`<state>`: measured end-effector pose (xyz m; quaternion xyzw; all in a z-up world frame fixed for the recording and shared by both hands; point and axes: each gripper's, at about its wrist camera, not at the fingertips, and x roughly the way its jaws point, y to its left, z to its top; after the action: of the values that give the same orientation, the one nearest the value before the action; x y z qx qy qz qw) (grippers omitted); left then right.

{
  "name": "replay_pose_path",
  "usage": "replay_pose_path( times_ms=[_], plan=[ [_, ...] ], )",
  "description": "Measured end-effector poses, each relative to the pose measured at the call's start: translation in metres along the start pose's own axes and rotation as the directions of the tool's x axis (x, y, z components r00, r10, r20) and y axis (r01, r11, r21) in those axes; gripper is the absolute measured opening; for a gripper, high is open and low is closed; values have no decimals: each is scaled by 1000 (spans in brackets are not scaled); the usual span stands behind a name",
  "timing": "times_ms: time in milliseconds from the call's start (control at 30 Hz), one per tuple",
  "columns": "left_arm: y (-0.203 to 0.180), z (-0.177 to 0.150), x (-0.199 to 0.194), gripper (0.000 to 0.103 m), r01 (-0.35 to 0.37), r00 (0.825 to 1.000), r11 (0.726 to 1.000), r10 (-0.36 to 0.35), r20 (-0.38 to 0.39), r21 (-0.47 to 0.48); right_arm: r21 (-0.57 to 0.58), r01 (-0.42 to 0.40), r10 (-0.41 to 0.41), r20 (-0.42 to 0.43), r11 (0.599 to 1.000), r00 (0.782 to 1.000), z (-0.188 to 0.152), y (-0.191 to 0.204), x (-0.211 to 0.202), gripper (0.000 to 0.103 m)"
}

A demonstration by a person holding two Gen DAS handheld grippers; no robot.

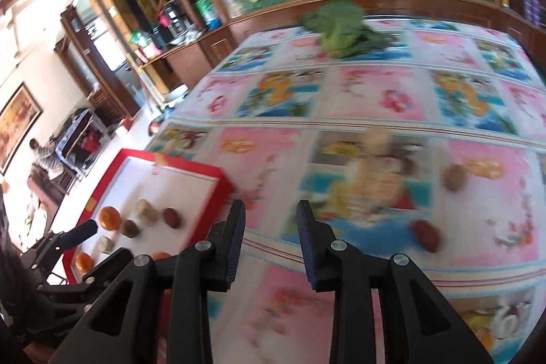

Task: Organize fruits
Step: 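Move both open tools back toward the fruit pile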

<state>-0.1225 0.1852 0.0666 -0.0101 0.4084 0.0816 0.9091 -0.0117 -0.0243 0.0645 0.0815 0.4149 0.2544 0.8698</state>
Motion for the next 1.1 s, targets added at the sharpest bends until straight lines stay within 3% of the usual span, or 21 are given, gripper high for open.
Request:
replay_pose_path(
  times_ms=[200, 367, 533, 767, 1000, 1100],
  plan=[
    [-60, 8, -9, 84, 95, 995, 990, -98, 17, 108, -5, 128, -127, 33, 992, 991, -3, -54, -30, 33],
    [-117, 20, 3, 84, 182, 982, 962, -188, 7, 204, -26, 182, -181, 39, 983, 983, 3, -97, -38, 33],
    [-169, 29, 23, 84, 265, 963, 931, -266, -31, 249, -65, 149, -147, 29, 987, 989, 13, -117, -28, 33],
    [-208, 34, 41, 84, 323, 946, 911, -320, -57, 256, -117, 116, -119, -16, 986, 993, 27, -115, -3, 33],
    [-220, 35, 59, 77, 328, 945, 916, -317, -85, 232, -106, 103, -113, -87, 989, 990, 31, -126, 17, 32],
    [-223, 35, 65, 77, 320, 947, 923, -308, -90, 213, -110, 97, -108, -94, 989, 990, 32, -128, 18, 25]
  ],
)
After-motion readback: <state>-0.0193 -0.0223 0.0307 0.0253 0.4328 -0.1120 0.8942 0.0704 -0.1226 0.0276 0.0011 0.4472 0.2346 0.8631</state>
